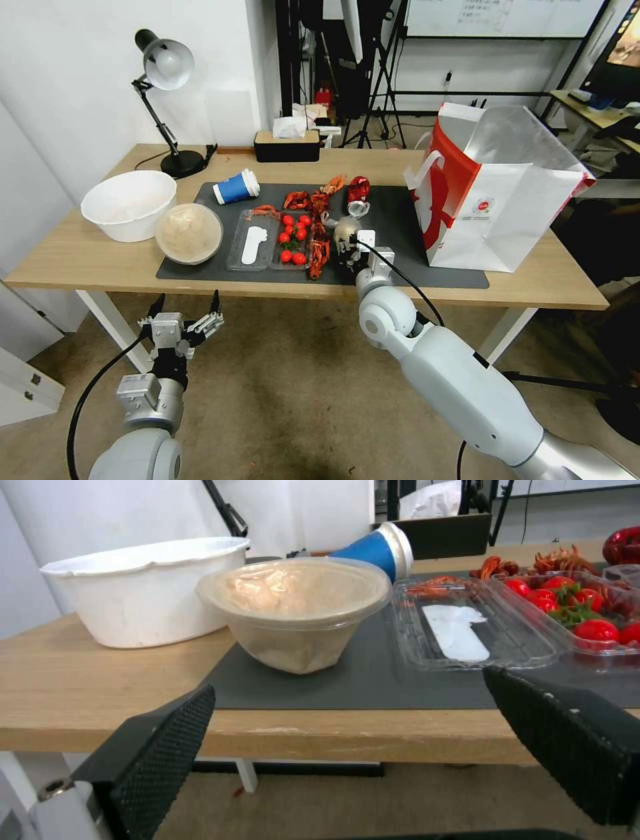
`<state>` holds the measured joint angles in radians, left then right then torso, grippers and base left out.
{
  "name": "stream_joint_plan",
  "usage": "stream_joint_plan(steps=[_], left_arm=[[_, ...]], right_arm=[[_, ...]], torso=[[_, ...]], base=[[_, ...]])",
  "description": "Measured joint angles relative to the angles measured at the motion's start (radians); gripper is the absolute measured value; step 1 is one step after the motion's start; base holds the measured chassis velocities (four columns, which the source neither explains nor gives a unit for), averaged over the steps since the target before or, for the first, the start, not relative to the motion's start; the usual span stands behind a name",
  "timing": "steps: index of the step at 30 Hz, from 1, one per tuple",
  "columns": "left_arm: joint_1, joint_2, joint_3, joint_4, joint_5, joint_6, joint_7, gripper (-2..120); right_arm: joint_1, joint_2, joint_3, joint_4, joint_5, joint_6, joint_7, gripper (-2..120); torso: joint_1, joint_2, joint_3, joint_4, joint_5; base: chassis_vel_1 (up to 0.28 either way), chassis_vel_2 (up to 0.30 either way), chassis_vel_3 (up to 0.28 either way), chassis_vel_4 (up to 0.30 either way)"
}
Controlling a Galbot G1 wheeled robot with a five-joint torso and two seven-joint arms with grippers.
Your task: Pick up the trash from the table and place it into the takeout bag.
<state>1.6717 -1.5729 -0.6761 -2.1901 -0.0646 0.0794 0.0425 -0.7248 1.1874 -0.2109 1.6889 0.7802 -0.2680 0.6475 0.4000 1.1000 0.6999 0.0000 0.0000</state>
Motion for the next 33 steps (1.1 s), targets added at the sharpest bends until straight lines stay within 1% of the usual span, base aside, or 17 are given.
stream_joint_plan(steps=[1, 4, 10, 11, 14, 15, 16, 17, 20, 21, 23, 25, 26, 29, 31, 32, 33], left_arm=[[0.0, 0.0, 0.0, 0.0, 0.0, 0.0, 0.0, 100], [0.001, 0.0, 0.0, 0.001, 0.0, -0.003, 0.0, 100], [0.003, -0.002, 0.001, 0.001, 0.001, -0.004, 0.0, 100], [0.003, -0.002, 0.001, 0.001, 0.001, -0.005, 0.0, 100], [0.003, -0.002, 0.002, 0.0, 0.002, -0.005, 0.0, 100], [0.002, -0.003, 0.005, -0.001, 0.006, -0.005, 0.0, 100], [0.002, -0.003, 0.006, -0.001, 0.007, -0.005, 0.0, 100], [0.002, -0.003, 0.006, -0.001, 0.007, -0.005, 0.0, 100], [0.003, -0.003, 0.007, -0.004, 0.009, -0.004, 0.0, 100], [0.003, -0.003, 0.007, -0.004, 0.009, -0.004, 0.0, 100], [0.003, -0.003, 0.009, -0.006, 0.013, -0.004, 0.001, 100], [0.004, -0.004, 0.011, -0.006, 0.018, -0.004, 0.001, 100], [0.004, -0.004, 0.011, -0.006, 0.018, -0.004, 0.001, 100], [0.006, -0.006, 0.015, -0.006, 0.023, -0.004, 0.001, 100], [0.006, -0.006, 0.015, -0.006, 0.023, -0.004, 0.001, 100], [0.008, -0.009, 0.018, -0.006, 0.026, -0.004, 0.002, 100], [0.009, -0.009, 0.019, -0.006, 0.027, -0.005, 0.002, 100]], right_arm=[[0.0, 0.0, 0.0, 0.0, 0.0, 0.0, 0.0, 15], [-0.005, -0.004, 0.004, 0.002, -0.001, -0.001, 0.003, 8], [-0.021, -0.011, 0.02, 0.023, -0.003, -0.002, 0.005, 8], [-0.03, -0.019, 0.035, 0.052, -0.006, -0.001, 0.006, 8], [-0.037, -0.027, 0.047, 0.077, -0.008, 0.003, 0.004, 7], [-0.06, -0.064, 0.121, 0.184, -0.028, 0.07, -0.081, 7], [-0.063, -0.077, 0.149, 0.215, -0.028, 0.104, -0.121, 7], [-0.063, -0.077, 0.149, 0.215, -0.028, 0.104, -0.121, 7], [-0.062, -0.116, 0.243, 0.282, -0.026, 0.167, -0.214, 7], [-0.062, -0.116, 0.243, 0.282, -0.026, 0.167, -0.214, 7], [-0.041, -0.153, 0.317, 0.333, 0.002, 0.192, -0.25, 7], [-0.02, -0.181, 0.361, 0.364, 0.017, 0.194, -0.244, 7], [-0.02, -0.181, 0.361, 0.364, 0.017, 0.194, -0.244, 7], [0.002, -0.211, 0.405, 0.39, 0.023, 0.171, -0.205, 7], [0.002, -0.211, 0.405, 0.39, 0.023, 0.171, -0.205, 7], [0.016, -0.245, 0.466, 0.402, 0.023, 0.093, -0.126, 7], [0.02, -0.257, 0.491, 0.396, 0.023, 0.056, -0.087, 7]], torso=[[0.0, 0.0, 0.0, 0.0, 0.0], [0.0, 0.0, 0.0, 0.0, 0.0], [0.0, 0.0, 0.0, -0.0001, 0.0001], [0.0, 0.0, 0.0, -0.0001, 0.0001], [0.0, 0.0, 0.0, 0.0, 0.0001], [0.0, 0.0, 0.0, -0.0001, 0.0001], [0.0, 0.0, 0.0, 0.0, 0.0003], [0.0, 0.0, 0.0, 0.0, 0.0003], [0.0, 0.0, 0.0, -0.0001, 0.0001], [0.0, 0.0, 0.0, -0.0001, 0.0001], [0.0, 0.0, 0.0, -0.0002, 0.0001], [0.0, 0.0, 0.0, -0.0001, 0.0002], [0.0, 0.0, 0.0, -0.0001, 0.0002], [0.0, 0.0, 0.0, 0.0001, -0.0001], [0.0, 0.0, 0.0, 0.0001, -0.0001], [0.0, 0.0, 0.0, -0.0001, 0.0001], [0.0, 0.0, 0.0, -0.0001, 0.0003]], base=[[0.0, 0.0, 0.0, 0.0], [0.0, 0.0, 0.0, 0.0], [0.0, 0.0, 0.0, 0.0], [0.0, 0.0, 0.0, 0.0], [0.0, 0.0, 0.0, 0.0], [0.0, 0.0, 0.0, 0.0], [0.0, 0.0, 0.0, 0.0], [0.0, 0.0, 0.0, 0.0], [0.0, 0.0, 0.0, 0.0], [0.0, 0.0, 0.0, 0.0], [0.0, 0.0, 0.0, 0.0], [0.0, 0.0, 0.0, 0.0], [0.0, 0.0, 0.0, 0.0], [0.0, 0.0, 0.0, 0.0], [0.0, 0.0, 0.0, 0.0], [0.0, 0.0, 0.0, 0.0], [0.0, 0.0, 0.0, 0.0]])
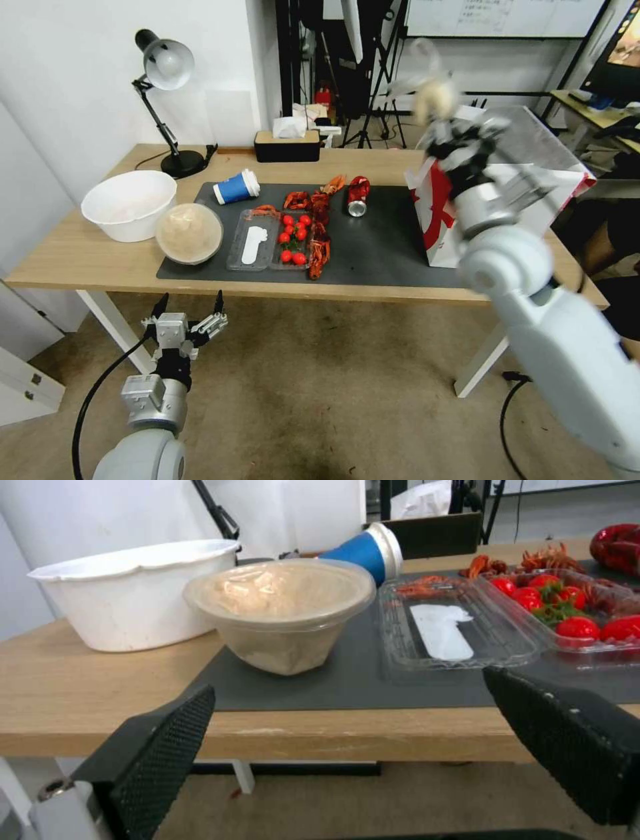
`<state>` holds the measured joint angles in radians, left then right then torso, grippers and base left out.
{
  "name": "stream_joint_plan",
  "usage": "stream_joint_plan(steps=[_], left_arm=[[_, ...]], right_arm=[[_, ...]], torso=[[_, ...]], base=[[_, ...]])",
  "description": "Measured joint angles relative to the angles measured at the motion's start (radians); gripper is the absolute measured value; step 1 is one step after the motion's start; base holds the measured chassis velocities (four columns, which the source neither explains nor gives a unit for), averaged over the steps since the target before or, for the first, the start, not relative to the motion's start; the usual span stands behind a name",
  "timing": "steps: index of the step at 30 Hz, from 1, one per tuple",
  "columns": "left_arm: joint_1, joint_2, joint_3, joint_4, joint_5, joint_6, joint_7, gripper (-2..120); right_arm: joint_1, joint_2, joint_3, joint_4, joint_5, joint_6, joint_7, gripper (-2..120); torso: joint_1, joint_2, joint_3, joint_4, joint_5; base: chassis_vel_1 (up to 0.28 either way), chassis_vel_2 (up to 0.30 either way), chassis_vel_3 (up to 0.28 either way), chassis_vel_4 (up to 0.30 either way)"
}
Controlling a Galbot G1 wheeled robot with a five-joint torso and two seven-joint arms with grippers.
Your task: Pick up the trash from the table and place it into the takeout bag.
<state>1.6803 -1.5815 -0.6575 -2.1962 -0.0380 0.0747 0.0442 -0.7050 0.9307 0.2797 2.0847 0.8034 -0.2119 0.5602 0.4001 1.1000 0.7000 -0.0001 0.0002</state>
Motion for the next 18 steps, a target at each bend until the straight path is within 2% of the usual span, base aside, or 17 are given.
stream_joint_plan(steps=[1, 4, 6, 8, 13, 18], left_arm=[[0.0, 0.0, 0.0, 0.0, 0.0, 0.0, 0.0, 100], [0.002, 0.0, 0.0, -0.003, 0.0, -0.002, 0.001, 100], [0.003, 0.0, 0.001, -0.003, 0.001, -0.003, 0.001, 100], [0.005, 0.0, 0.002, -0.004, 0.001, -0.004, 0.001, 100], [0.008, -0.001, 0.003, -0.004, 0.002, -0.011, 0.002, 100], [0.012, -0.002, 0.002, -0.004, 0.003, -0.02, 0.002, 100]], right_arm=[[0.0, 0.0, 0.0, 0.0, 0.0, 0.0, 0.0, 7], [0.01, -0.014, 0.038, -0.051, 0.0, -0.089, 0.098, 7], [0.012, -0.014, 0.043, -0.061, 0.0, -0.106, 0.115, 7], [0.021, -0.015, 0.05, -0.089, 0.019, -0.164, 0.169, 7], [0.03, -0.009, 0.05, -0.106, 0.052, -0.202, 0.207, 9], [0.047, 0.0, 0.05, -0.114, 0.097, -0.24, 0.244, 32]], torso=[[0.0, 0.0, 0.0, 0.0, 0.0], [0.0, 0.0, 0.0, 0.0001, 0.0], [0.0, 0.0, 0.0, 0.0, 0.0001], [0.0, 0.0, 0.0, 0.0, 0.0], [0.0, 0.0, 0.0, 0.0001, -0.0001], [0.0, 0.0, 0.0, 0.0002, -0.0003]], base=[[0.0, 0.0, 0.0, 0.0], [0.0, 0.0, 0.0, 0.0], [0.0, 0.0, 0.0, 0.0], [0.0, 0.0, 0.0, 0.0], [0.0, 0.0, 0.0, 0.0], [0.0, 0.0, 0.0, 0.0]])
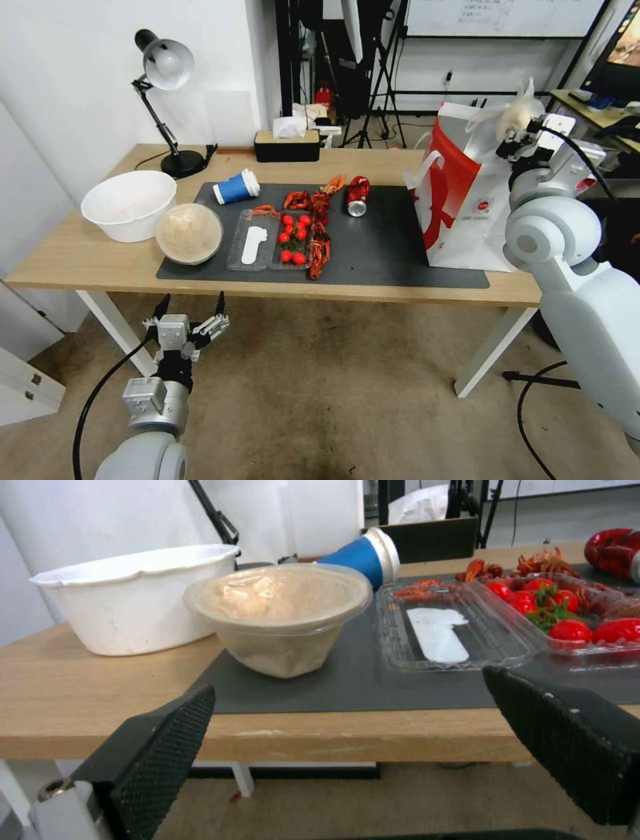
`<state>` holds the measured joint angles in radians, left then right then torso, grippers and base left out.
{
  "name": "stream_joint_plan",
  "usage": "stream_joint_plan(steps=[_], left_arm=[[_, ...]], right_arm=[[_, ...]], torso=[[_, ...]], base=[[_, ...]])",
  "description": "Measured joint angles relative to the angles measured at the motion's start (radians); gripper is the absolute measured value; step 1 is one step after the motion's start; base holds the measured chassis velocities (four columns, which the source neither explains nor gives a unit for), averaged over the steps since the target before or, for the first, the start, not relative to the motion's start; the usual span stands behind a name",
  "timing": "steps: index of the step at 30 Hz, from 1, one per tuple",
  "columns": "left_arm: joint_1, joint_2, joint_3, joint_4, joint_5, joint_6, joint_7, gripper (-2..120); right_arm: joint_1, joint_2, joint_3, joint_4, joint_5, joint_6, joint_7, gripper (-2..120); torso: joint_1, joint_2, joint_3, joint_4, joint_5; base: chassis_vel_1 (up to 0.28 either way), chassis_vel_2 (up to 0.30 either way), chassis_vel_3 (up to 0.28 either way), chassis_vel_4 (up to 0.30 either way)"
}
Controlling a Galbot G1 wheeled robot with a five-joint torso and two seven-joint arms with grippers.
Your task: Pick up the trash from the table and place it into the takeout bag.
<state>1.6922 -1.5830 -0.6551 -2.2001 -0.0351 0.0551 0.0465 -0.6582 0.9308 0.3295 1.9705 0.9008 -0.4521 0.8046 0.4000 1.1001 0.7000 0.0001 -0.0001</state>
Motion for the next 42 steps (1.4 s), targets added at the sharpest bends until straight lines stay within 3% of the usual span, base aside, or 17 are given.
stream_joint_plan(steps=[16, 19, 27, 38, 42], left_arm=[[-0.005, -0.002, 0.003, 0.007, 0.001, -0.004, 0.002, 100], [-0.006, -0.002, 0.006, 0.008, 0.001, -0.004, 0.002, 100], [-0.007, 0.001, 0.006, 0.008, 0.0, -0.004, 0.002, 100], [-0.008, 0.002, 0.006, 0.007, 0.0, -0.004, 0.002, 100], [-0.008, 0.004, 0.006, 0.003, -0.002, -0.004, 0.002, 100]], right_arm=[[-0.003, -0.016, 0.026, -0.006, 0.011, -0.017, 0.002, 86], [0.001, -0.02, 0.037, 0.001, 0.024, 0.042, -0.037, 97], [-0.028, -0.038, 0.056, 0.069, 0.074, 0.196, -0.189, 100], [-0.088, -0.057, 0.068, 0.128, 0.077, 0.28, -0.302, 100], [-0.175, -0.078, 0.076, 0.188, 0.061, 0.352, -0.413, 100]], torso=[[0.0, 0.0, 0.0, -0.0001, 0.0001], [0.0, 0.0, 0.0, -0.0002, 0.0002], [0.0, 0.0, 0.0, 0.0001, -0.0001], [0.0, 0.0, 0.0, -0.0001, 0.0], [0.0, 0.0, 0.0, 0.0, -0.0001]], base=[[0.0, 0.0, 0.0, 0.0], [0.0, 0.0, 0.0, 0.0], [0.0, 0.0, 0.0, 0.0], [0.0, 0.0, 0.0, 0.0], [0.0, 0.0, 0.0, 0.0]])
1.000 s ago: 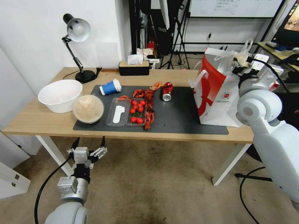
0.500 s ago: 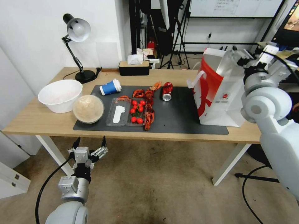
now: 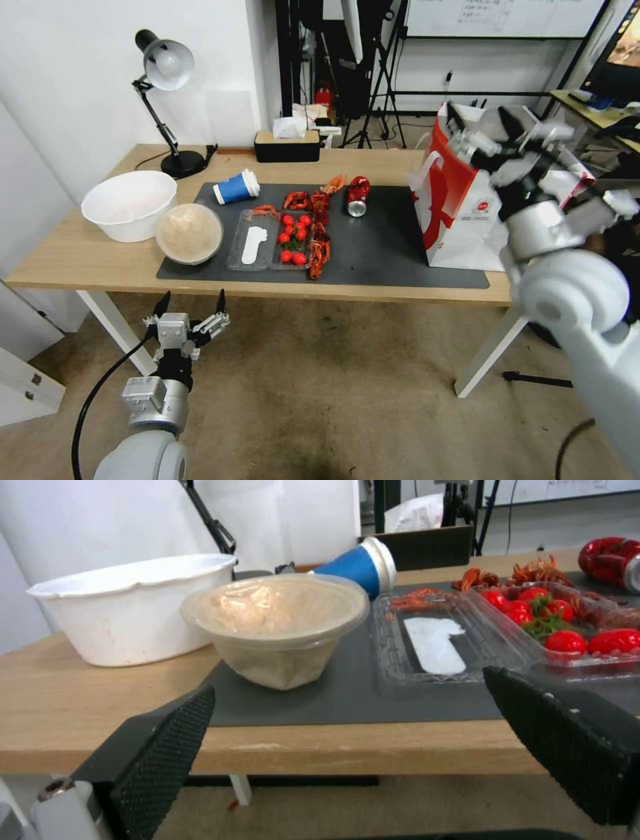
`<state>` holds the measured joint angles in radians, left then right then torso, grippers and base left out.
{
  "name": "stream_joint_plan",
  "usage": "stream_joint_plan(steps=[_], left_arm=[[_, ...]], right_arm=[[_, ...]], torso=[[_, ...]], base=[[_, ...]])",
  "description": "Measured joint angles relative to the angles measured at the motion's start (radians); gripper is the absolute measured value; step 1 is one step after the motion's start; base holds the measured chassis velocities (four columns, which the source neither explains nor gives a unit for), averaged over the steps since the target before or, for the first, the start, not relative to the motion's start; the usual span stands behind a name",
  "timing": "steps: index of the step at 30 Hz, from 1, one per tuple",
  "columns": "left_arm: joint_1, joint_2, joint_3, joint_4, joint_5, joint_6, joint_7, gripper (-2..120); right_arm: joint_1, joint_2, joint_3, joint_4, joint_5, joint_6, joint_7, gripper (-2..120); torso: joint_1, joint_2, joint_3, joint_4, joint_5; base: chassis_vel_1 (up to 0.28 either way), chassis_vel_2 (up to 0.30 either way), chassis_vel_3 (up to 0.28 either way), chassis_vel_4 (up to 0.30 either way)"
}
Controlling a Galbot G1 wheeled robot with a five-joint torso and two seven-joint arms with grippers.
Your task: Pick up the trash from the table and place it into the takeout bag.
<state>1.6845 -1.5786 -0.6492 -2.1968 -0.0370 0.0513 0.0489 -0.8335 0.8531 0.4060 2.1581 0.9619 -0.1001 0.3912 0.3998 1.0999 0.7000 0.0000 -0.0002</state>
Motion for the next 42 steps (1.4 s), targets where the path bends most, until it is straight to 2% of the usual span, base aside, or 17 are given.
stream_joint_plan(steps=[2, 4, 10, 16, 19, 20, 23, 24, 25, 27, 31, 42], left_arm=[[0.0, 0.004, -0.003, -0.003, -0.004, 0.0, 0.0, 100], [0.0, 0.008, -0.005, -0.004, -0.007, 0.0, 0.0, 100], [0.002, 0.018, -0.009, -0.007, -0.02, 0.0, -0.002, 100], [0.004, 0.024, -0.012, -0.007, -0.028, 0.0, -0.002, 100], [0.006, 0.037, -0.015, -0.009, -0.044, 0.0, -0.003, 100], [0.006, 0.037, -0.015, -0.009, -0.044, 0.0, -0.003, 100], [0.008, 0.053, -0.016, -0.01, -0.058, 0.001, -0.004, 100], [0.011, 0.061, -0.015, -0.011, -0.062, 0.001, -0.004, 100], [0.011, 0.061, -0.015, -0.011, -0.062, 0.001, -0.004, 100], [0.012, 0.07, -0.013, -0.01, -0.063, 0.001, -0.004, 100], [0.006, 0.081, -0.011, 0.007, -0.066, 0.001, -0.004, 100], [0.006, 0.085, -0.013, 0.018, -0.067, -0.008, -0.004, 100]], right_arm=[[-0.099, -0.009, 0.005, 0.04, -0.057, 0.068, -0.098, 100], [-0.177, -0.005, 0.006, 0.067, -0.113, 0.112, -0.145, 100], [-0.307, 0.005, -0.004, 0.103, -0.234, 0.178, -0.196, 100], [-0.384, 0.014, 0.0, 0.115, -0.294, 0.206, -0.213, 100], [-0.506, 0.036, 0.013, 0.124, -0.379, 0.248, -0.224, 100], [-0.506, 0.036, 0.013, 0.124, -0.379, 0.248, -0.224, 100], [-0.646, 0.1, 0.008, 0.117, -0.497, 0.305, -0.226, 100], [-0.729, 0.154, -0.008, 0.114, -0.564, 0.343, -0.209, 100], [-0.729, 0.154, -0.008, 0.114, -0.564, 0.343, -0.209, 100], [-0.819, 0.205, -0.023, 0.1, -0.63, 0.387, -0.192, 100], [-0.874, 0.235, -0.038, 0.033, -0.691, 0.412, -0.134, 100], [-0.875, 0.256, -0.068, -0.137, -0.712, 0.458, -0.105, 100]], torso=[[0.0, 0.0, 0.0, -0.0001, 0.0001], [0.0, 0.0, 0.0, -0.0002, 0.0002], [0.0, 0.0, 0.0, 0.0, -0.0001], [0.0, 0.0, 0.0, 0.0001, 0.0001], [0.0, 0.0, 0.0, -0.0001, 0.0001], [0.0, 0.0, 0.0, -0.0001, 0.0001], [0.0, 0.0, 0.0, 0.0, 0.0002], [0.0, 0.0, 0.0, 0.0, 0.0002], [0.0, 0.0, 0.0, 0.0, 0.0002], [0.0, 0.0, 0.0, -0.0004, 0.0], [0.0, 0.0, 0.0, 0.0, 0.0], [0.0, 0.0, 0.0, -0.0001, 0.0002]], base=[[0.0, 0.0, 0.0, 0.0], [0.0, 0.0, 0.0, 0.0], [0.0, 0.0, 0.0, 0.0], [0.0, 0.0, 0.0, 0.0], [0.0, 0.0, 0.0, 0.0], [0.0, 0.0, 0.0, 0.0], [0.0, 0.0, 0.0, 0.0], [0.0, 0.0, 0.0, 0.0], [0.0, 0.0, 0.0, 0.0], [0.0, 0.0, 0.0, 0.0], [0.0, 0.0, 0.0, 0.0], [0.0, 0.0, 0.0, 0.0]])
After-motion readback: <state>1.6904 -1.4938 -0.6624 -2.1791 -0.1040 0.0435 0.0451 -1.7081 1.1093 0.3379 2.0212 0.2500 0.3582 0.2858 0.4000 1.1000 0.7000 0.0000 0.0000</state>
